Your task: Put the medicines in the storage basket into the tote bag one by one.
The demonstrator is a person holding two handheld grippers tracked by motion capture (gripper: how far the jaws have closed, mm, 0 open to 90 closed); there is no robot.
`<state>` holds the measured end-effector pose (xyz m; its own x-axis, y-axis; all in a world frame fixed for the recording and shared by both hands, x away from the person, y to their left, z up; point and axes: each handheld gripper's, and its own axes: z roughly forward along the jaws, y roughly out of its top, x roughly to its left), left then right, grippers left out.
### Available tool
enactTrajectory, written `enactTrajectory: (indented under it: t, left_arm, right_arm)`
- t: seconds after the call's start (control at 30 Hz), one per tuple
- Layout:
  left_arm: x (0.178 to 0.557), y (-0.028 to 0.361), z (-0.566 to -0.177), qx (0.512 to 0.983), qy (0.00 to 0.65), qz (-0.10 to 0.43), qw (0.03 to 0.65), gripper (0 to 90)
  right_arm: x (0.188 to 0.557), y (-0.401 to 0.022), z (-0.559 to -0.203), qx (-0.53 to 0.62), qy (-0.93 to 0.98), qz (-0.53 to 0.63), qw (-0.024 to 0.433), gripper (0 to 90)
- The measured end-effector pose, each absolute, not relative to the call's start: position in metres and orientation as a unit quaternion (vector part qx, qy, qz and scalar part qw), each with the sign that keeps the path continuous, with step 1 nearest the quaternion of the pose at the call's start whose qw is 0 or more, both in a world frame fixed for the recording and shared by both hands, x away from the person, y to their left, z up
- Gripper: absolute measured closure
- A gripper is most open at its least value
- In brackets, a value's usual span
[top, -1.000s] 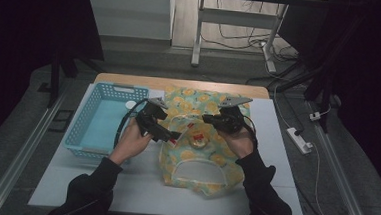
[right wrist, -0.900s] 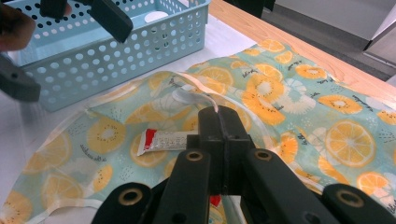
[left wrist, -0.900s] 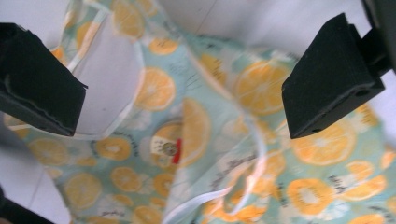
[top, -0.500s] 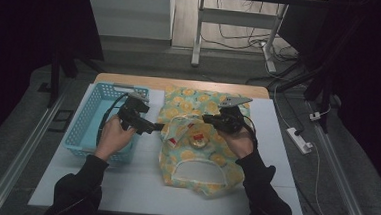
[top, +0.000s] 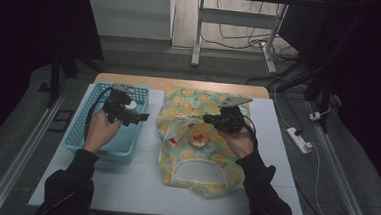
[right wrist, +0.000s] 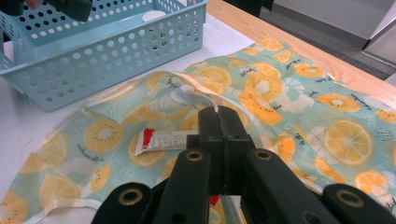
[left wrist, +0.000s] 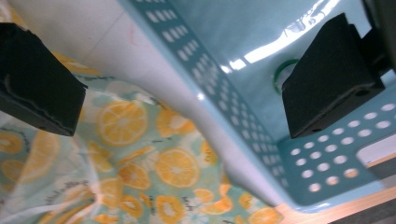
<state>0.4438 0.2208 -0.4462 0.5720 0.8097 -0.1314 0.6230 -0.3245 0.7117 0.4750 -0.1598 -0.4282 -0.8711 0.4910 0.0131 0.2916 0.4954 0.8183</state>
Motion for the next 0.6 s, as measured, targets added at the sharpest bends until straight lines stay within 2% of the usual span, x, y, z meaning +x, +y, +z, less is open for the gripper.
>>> enactTrajectory:
  t: [0.6]
  left_arm:
    - [0.475, 0.248, -0.465, 0.787, 0.511, 0.139, 0.318, 0.0]
  right_arm:
    - [0.475, -0.16, -0.427, 0.227, 0.856, 0.45, 0.113, 90.0]
